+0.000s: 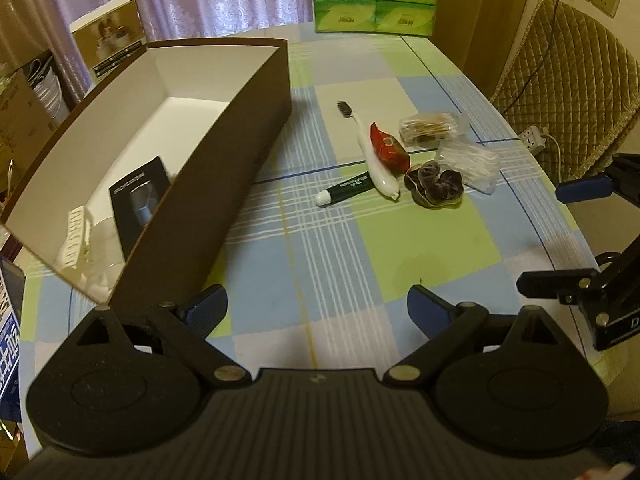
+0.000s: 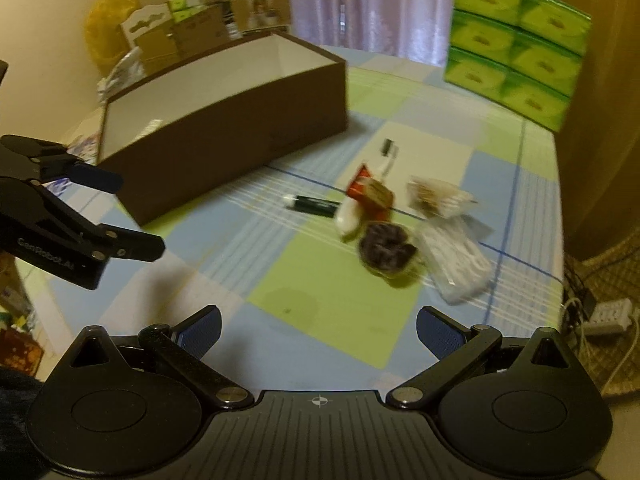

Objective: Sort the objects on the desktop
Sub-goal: 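Withdraw both tools from the box back toward the table, then grasp the green lip gel tube with the left tool while the right tool grasps the floss case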

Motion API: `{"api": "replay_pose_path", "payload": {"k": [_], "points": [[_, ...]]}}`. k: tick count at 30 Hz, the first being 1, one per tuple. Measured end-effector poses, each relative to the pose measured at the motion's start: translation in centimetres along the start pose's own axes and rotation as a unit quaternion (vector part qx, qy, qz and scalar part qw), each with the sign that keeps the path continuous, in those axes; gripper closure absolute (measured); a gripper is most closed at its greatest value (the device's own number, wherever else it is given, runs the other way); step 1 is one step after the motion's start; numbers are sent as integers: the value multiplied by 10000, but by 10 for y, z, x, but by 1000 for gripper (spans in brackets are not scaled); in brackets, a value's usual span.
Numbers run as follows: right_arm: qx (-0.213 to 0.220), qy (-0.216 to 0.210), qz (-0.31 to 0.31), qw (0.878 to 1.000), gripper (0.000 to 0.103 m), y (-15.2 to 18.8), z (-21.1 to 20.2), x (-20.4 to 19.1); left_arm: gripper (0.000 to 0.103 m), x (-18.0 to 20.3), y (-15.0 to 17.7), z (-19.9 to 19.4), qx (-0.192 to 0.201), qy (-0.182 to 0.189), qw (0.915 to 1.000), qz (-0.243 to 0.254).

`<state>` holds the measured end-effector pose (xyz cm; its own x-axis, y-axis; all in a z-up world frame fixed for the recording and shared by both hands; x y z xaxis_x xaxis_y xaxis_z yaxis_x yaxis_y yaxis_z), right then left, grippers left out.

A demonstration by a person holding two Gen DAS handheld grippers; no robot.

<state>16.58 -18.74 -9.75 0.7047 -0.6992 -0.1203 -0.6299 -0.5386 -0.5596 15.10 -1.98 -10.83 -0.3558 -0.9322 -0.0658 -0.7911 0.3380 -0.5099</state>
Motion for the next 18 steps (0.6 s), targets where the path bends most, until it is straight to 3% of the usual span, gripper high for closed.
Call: {"api": "replay_pose_path", "payload": {"k": [7,11,18], "points": [[133,458,413,9980,2,-1,12,41,10,7,-16,26,54,79,9998,163],[124,650,574,9962,2,1,22,64,20,11,-24,48,78,175,9993,319],[100,775,597,9952,3,2,42,93,26,15,-47,87,130,208,9974,674]]}}
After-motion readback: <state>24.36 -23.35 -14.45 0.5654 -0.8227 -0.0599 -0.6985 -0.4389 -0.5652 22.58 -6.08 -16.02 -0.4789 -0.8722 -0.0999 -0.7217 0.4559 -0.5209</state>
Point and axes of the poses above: each gripper's, at about its wrist camera, not at the fingertips, and z roughly the way its jaws point, x to its right, y to its underside, the point moved 9 cm from there along z, roughly the way its jaws point, and after that the axes turned 4 degrees about z, right-handed, at the moved point
